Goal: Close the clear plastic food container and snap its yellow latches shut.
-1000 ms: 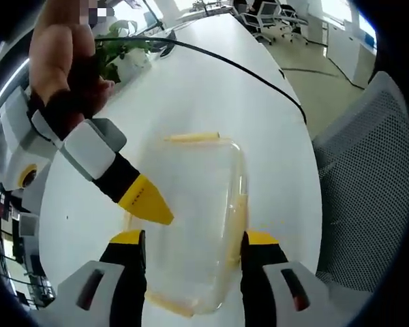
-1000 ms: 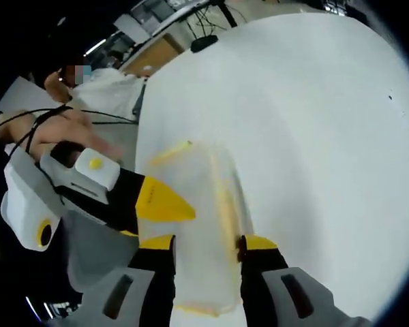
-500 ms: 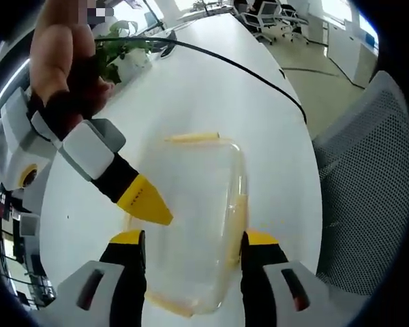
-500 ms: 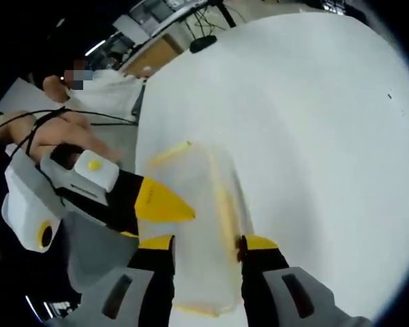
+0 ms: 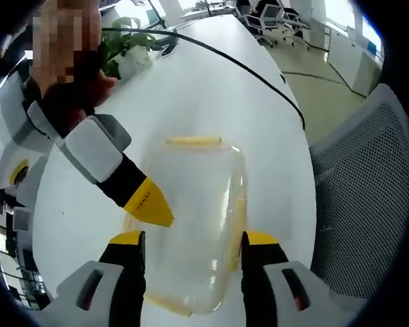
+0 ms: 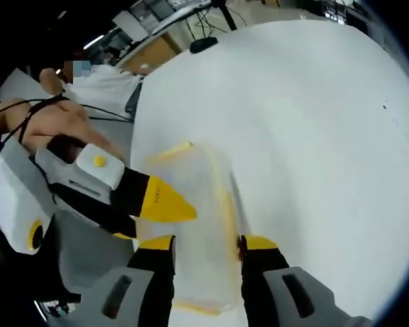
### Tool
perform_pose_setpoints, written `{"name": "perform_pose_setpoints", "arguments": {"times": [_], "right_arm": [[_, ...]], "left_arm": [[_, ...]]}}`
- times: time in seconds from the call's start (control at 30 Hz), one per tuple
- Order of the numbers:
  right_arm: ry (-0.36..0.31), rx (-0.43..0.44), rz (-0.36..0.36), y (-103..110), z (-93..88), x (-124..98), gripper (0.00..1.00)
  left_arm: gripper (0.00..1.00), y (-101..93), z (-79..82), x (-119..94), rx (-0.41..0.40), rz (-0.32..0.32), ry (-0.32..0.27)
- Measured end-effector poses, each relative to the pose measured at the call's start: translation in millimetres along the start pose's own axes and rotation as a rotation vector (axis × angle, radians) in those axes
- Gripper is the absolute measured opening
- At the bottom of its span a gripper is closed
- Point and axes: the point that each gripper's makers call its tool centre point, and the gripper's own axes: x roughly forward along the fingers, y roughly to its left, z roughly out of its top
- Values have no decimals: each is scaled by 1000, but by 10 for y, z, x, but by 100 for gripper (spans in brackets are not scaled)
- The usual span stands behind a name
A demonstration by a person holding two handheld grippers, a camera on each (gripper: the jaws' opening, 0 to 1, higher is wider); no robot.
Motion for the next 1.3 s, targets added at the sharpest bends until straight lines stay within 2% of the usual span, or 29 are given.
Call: {"name": "perform_pose_setpoints", "arguments": {"times": [0.17,0.3,0.5,0.63,0.7,0.8,0.9,1.03,1.3], "right_arm": [[16,-67,-55,36,-74,-42,38],[13,-76,-84,47,-122,-72,40],[22,-119,-110,96,-205,-122,46],[5,-141,-136,88,-183,-164,51],[-4,-143,-143,93,-168,-179,55],[-20,-149,-146,152,-149,-204,57],[-23,-165,-151,187,-158,-220,57],[-51,-153,-155,209,-161,-254,57],[-72,-138,-163,238,-218,-223,56]], "left_arm": [[56,-10,-25,-9,71,-36,55],[59,-17,24,-3,35,-51,58],[66,-100,72,-6,32,-81,65],[74,-91,126,-37,30,-75,60],[79,-97,153,-60,14,-84,51],[82,-105,188,-101,-11,-108,41],[82,-102,219,-139,1,-126,30],[81,-72,239,-191,-40,-157,8],[79,-9,87,-244,-54,-186,28]]}}
